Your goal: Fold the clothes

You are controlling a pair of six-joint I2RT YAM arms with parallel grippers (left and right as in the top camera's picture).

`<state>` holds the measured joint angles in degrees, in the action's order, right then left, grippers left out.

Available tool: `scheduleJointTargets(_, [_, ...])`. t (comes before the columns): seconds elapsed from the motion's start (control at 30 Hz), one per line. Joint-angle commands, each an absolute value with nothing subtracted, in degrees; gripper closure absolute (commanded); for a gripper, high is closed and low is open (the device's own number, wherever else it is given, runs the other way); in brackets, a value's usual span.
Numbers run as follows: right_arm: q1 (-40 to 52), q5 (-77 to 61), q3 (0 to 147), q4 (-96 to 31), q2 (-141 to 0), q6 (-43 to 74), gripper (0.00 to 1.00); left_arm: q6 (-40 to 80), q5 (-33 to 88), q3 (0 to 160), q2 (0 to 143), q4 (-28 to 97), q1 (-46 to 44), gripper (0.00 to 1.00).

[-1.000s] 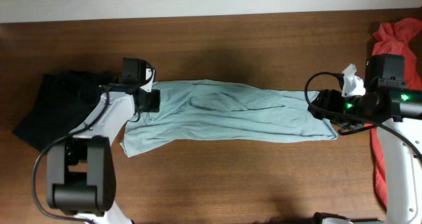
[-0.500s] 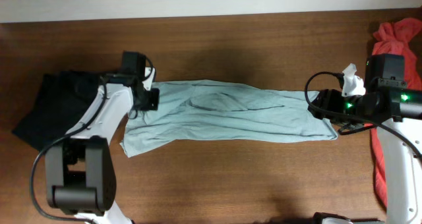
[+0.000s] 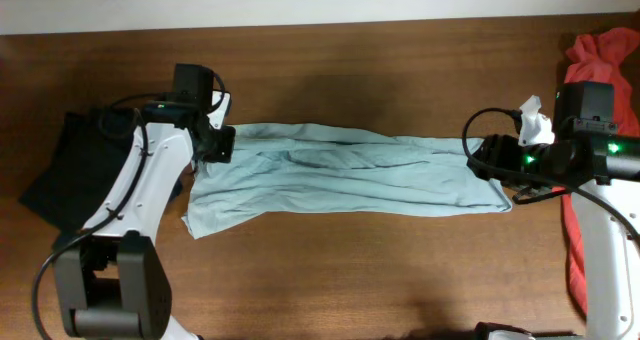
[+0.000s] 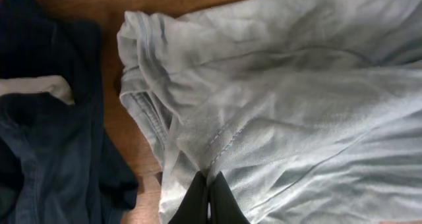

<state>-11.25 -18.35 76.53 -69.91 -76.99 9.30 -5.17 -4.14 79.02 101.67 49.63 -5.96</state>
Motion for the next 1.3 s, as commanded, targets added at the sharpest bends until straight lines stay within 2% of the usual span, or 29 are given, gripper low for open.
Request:
scheduleJointTargets(0.0, [-10.87, -18.85, 76.29, -69.58, -76.27, 9.93, 0.35, -6.35, -4.75, 79.44, 101.01, 52.23, -5.87, 1.00])
scheduleJointTargets(0.23, [-10.87, -18.85, 76.29, -68.66, -76.27, 9.93, 0.35, -6.37, 1.06, 79.44, 101.01, 56.53, -5.87, 0.96])
scheduleJointTargets(0.33, [-10.87, -18.87, 76.29, -68.51, -76.27, 9.93, 0.35, -6.35, 0.43, 79.44, 101.01, 57.58, -5.87, 0.88])
scheduleJointTargets(0.4, [-10.87, -18.85, 76.29, -68.51, -76.27, 9.93, 0.35, -6.33, -0.89, 79.44, 101.01, 58.22, -5.87, 0.75])
scheduleJointTargets(0.6, [-10.90, -18.85, 76.29, -68.51, -76.27, 9.93, 0.34, -6.33, -2.81, 79.44, 101.01, 58.83, -5.87, 0.72])
scheduleJointTargets(0.63, [-10.90, -18.85, 76.29, -68.51, -76.27, 9.93, 0.34, -6.33, -2.83, 79.44, 101.01, 58.78, -5.85, 0.68])
scheduleJointTargets(0.67, [-10.90, -18.85, 76.29, -68.51, -76.27, 9.93, 0.34, -6.33, -2.83, 79.44, 101.01, 58.39, -5.85, 0.57])
scheduleJointTargets(0.77, [-10.87, -18.85, 76.29, -68.49, -76.27, 9.93, 0.34, -6.35, -2.90, 79.35, 101.36, 54.02, -5.85, 0.51])
scheduleJointTargets(1.0, [-10.87, -18.85, 76.29, -68.53, -76.27, 9.93, 0.34, -6.35, 0.51, 79.22, 107.42, 49.25, -5.78, 0.54])
scheduleJointTargets(1.2, [-10.87, -18.85, 76.29, -68.49, -76.27, 9.93, 0.34, -7.42, 4.99, 79.22, 114.37, 47.07, -5.87, 0.69])
scheduleJointTargets(1.27, [-10.87, -18.85, 76.29, -68.51, -76.29, 9.91, 0.34, -7.42, 5.67, 79.22, 115.46, 47.07, -5.87, 0.85])
